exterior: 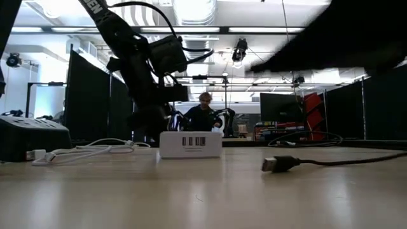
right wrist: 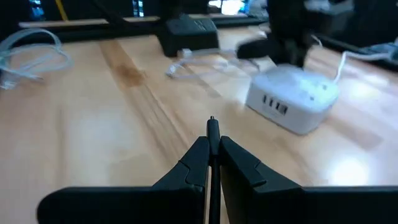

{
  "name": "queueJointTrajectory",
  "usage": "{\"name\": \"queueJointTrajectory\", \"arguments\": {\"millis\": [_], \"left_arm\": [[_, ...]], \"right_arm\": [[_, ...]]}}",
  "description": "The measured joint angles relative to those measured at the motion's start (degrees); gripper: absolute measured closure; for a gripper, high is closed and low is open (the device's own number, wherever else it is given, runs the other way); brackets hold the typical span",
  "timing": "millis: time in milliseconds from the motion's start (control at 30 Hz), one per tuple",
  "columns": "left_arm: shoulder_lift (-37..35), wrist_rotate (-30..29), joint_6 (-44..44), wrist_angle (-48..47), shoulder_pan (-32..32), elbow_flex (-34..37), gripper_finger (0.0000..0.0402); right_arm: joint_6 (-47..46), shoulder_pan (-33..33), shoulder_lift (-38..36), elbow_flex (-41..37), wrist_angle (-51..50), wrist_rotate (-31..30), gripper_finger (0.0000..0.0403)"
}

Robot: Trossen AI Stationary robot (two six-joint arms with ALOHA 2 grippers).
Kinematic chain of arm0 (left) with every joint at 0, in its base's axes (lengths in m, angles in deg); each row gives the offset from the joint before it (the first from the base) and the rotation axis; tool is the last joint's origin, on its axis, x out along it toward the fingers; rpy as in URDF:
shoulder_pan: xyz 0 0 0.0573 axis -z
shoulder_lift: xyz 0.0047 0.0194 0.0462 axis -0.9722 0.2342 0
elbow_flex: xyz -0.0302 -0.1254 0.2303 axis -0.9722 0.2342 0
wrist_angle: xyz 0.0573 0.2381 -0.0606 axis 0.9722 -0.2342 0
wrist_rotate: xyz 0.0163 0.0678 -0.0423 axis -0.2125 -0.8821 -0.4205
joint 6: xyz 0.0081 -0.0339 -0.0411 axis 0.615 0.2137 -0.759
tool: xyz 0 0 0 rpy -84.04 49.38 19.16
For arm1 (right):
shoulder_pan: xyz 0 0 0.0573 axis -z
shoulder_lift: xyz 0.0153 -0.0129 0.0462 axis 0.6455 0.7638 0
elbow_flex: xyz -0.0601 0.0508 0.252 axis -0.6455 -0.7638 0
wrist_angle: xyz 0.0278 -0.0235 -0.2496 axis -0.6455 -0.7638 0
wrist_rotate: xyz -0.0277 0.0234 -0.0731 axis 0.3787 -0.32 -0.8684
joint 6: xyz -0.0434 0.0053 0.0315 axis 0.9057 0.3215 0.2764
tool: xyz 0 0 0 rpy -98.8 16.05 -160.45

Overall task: Insert USB
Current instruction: Insert the center black charger cable into the white outlet extension

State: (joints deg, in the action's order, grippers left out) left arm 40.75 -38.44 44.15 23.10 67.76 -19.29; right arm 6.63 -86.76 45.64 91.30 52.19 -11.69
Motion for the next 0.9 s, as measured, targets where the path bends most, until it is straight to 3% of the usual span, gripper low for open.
{"name": "queueJointTrajectory", "arguments": {"millis": [167, 267, 367, 533, 633, 733, 900], "left_arm": [[-0.34, -1.34, -5.25, 1.24, 2.21, 2.13, 0.0401], [-0.55, -2.27, -7.20, 5.14, 3.67, 4.91, 0.0401], [-0.86, -3.42, -7.49, 10.24, 4.63, 7.79, 0.0401], [-3.31, -15.40, -8.40, 10.44, 5.82, 10.07, 0.0402], [-3.96, -17.63, -2.38, 13.28, 4.64, 10.85, 0.0401], [-3.86, -15.77, 2.98, 18.27, 2.30, 11.14, 0.0401], [-2.74, -5.22, 5.12, 25.19, -0.37, 11.96, 0.0401]], "right_arm": [[1.61, 2.15, 5.64, 0.49, 11.35, -0.89, 0.0391], [-0.79, 3.58, 7.18, 0.52, 11.99, -4.07, 0.0391], [-1.52, 4.79, 7.19, 0.54, 12.10, -3.07, 0.0391], [-0.33, 5.51, 7.10, 0.54, 12.45, -1.10, 0.0391], [-0.35, 5.78, 7.00, 0.57, 12.61, -0.73, 0.0391], [-0.95, 6.65, 7.01, 0.57, 12.57, -0.69, 0.0391], [-3.08, 8.54, 6.99, 0.57, 12.37, 0.17, 0.0391]]}}
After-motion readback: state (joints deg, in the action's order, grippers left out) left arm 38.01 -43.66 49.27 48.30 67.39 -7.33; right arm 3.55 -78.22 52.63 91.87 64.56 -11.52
